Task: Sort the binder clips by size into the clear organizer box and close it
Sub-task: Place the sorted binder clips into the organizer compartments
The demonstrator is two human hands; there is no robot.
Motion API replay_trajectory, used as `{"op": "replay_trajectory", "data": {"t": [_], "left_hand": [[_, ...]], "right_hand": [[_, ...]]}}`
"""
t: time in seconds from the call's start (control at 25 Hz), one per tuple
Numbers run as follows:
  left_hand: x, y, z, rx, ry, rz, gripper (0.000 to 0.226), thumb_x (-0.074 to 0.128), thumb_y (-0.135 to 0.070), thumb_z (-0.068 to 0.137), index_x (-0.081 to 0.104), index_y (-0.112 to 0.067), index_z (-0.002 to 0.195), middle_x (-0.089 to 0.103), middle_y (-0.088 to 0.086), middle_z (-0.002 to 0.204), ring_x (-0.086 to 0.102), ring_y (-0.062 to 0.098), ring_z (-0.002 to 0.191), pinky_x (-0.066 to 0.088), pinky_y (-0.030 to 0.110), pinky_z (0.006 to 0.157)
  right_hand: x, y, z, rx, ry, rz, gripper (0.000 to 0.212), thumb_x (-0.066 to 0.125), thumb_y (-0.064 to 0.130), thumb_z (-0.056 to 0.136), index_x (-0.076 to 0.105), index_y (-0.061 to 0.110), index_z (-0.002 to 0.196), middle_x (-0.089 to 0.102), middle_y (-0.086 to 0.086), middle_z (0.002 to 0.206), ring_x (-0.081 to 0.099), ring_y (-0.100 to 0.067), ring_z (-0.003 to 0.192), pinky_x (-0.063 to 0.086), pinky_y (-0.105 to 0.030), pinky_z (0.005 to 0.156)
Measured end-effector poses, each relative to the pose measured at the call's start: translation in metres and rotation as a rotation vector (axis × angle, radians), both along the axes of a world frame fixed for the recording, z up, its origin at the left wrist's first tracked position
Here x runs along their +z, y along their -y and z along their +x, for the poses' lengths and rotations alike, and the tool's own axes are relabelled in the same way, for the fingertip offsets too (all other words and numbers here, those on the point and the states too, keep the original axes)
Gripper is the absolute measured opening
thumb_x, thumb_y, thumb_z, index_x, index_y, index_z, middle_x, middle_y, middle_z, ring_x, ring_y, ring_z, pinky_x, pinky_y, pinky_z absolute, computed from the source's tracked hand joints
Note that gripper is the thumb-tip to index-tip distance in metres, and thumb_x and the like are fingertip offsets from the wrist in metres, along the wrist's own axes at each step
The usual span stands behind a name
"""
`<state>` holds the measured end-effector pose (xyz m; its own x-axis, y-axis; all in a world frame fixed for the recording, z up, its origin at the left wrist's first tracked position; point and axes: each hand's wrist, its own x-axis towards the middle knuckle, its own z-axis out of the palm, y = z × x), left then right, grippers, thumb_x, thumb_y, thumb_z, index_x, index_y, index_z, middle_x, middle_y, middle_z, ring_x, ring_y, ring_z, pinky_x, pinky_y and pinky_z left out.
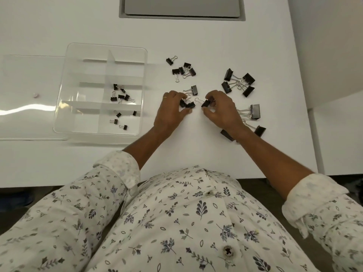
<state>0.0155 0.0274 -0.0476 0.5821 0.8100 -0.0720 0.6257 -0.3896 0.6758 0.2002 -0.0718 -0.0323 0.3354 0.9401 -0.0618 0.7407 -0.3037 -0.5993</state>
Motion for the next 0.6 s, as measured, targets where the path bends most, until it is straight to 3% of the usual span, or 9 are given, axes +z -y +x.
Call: {"op": "replay_trajectory", "data": {"t": [0.16, 0.36, 0.44, 0.6], "left_hand": [[0.000, 0.003, -0.006, 0.008, -0.005, 0.001, 0.031, 0.074, -0.030, 0.092, 0.070, -0.017, 0.120, 0.062, 0.004, 0.112, 0.051, 0.022, 0.114, 0.043, 0.026, 0.090], [-0.001, 0.010, -0.009, 0.006, -0.006, 0.001, 0.025, 0.068, -0.027, 0.096, 0.070, -0.020, 0.120, 0.060, 0.003, 0.107, 0.056, 0.021, 0.108, 0.051, 0.034, 0.089], [-0.002, 0.011, -0.012, -0.001, 0.002, 0.008, 0.030, 0.065, -0.026, 0.099, 0.068, -0.019, 0.128, 0.058, 0.005, 0.109, 0.055, 0.023, 0.109, 0.051, 0.034, 0.090], [-0.002, 0.010, -0.012, -0.024, 0.004, 0.018, 0.024, 0.061, -0.019, 0.101, 0.070, -0.016, 0.123, 0.055, 0.005, 0.110, 0.055, 0.022, 0.107, 0.047, 0.026, 0.090]], "right_hand": [[0.003, -0.006, 0.003, -0.144, -0.140, -0.020, 0.037, 0.075, 0.028, 0.088, 0.066, 0.016, 0.122, 0.065, -0.003, 0.115, 0.067, -0.013, 0.089, 0.058, -0.035, 0.088], [0.005, -0.010, -0.007, -0.135, -0.135, -0.010, 0.039, 0.074, 0.027, 0.090, 0.067, 0.012, 0.126, 0.060, -0.009, 0.121, 0.067, -0.017, 0.099, 0.059, -0.041, 0.091], [0.008, -0.004, -0.010, -0.209, -0.176, 0.033, 0.035, 0.075, 0.025, 0.088, 0.068, 0.012, 0.120, 0.059, -0.011, 0.120, 0.068, -0.017, 0.099, 0.060, -0.036, 0.089], [0.013, 0.016, -0.003, -0.361, -0.221, 0.017, 0.024, 0.075, 0.011, 0.080, 0.064, 0.016, 0.101, 0.063, -0.009, 0.112, 0.068, -0.021, 0.094, 0.057, -0.028, 0.081]]}}
